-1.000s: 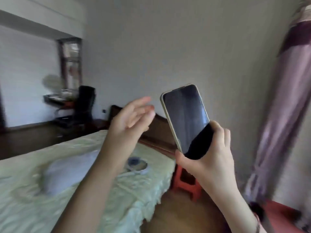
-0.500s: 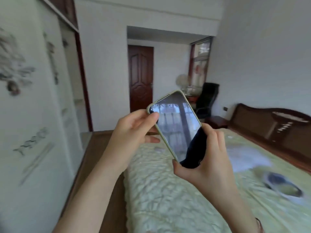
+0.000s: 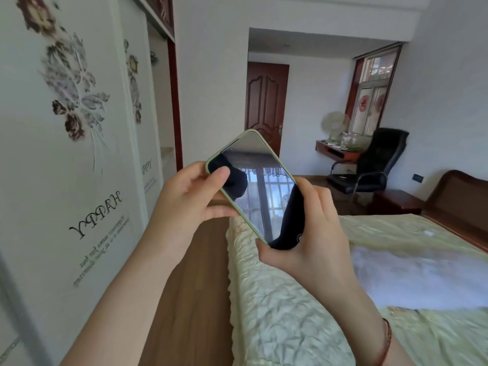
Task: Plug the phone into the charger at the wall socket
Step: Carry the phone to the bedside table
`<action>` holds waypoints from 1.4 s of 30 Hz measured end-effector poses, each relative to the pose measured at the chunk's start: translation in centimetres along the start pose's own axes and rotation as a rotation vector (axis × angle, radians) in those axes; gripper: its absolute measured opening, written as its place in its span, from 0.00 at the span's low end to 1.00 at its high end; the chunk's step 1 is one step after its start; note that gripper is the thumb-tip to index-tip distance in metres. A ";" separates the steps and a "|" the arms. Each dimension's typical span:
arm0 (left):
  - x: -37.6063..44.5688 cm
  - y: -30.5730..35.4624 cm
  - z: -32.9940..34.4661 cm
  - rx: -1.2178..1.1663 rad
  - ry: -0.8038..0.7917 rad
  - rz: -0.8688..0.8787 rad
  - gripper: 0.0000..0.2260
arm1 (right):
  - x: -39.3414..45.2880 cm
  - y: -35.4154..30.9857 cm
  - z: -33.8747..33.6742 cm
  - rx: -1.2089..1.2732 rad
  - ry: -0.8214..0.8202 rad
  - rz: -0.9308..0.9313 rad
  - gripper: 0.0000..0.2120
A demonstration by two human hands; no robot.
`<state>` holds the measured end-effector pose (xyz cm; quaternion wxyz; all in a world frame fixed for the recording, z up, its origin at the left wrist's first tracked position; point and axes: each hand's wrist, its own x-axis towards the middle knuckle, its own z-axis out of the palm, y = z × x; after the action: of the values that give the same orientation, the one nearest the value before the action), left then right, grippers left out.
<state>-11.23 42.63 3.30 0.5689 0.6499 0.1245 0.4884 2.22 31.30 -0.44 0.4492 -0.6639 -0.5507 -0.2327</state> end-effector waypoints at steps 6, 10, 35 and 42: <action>9.9 -3.5 1.2 0.013 -0.017 0.035 0.07 | 7.2 6.0 4.3 -0.009 0.050 0.016 0.45; 16.4 -6.1 1.3 0.004 -0.015 0.033 0.06 | 11.9 9.5 7.3 -0.031 0.056 0.013 0.44; 64.6 -28.7 -17.3 -0.009 -0.121 0.083 0.09 | 45.7 25.0 47.2 -0.144 0.131 -0.003 0.41; 77.4 -36.8 -20.0 -0.047 -0.114 0.075 0.11 | 54.3 32.2 57.5 -0.206 0.122 -0.023 0.41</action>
<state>25.80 122.38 7.28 0.5716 0.6673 0.0557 0.4742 37.30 108.96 4.16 0.4087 -0.6846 -0.5032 -0.3334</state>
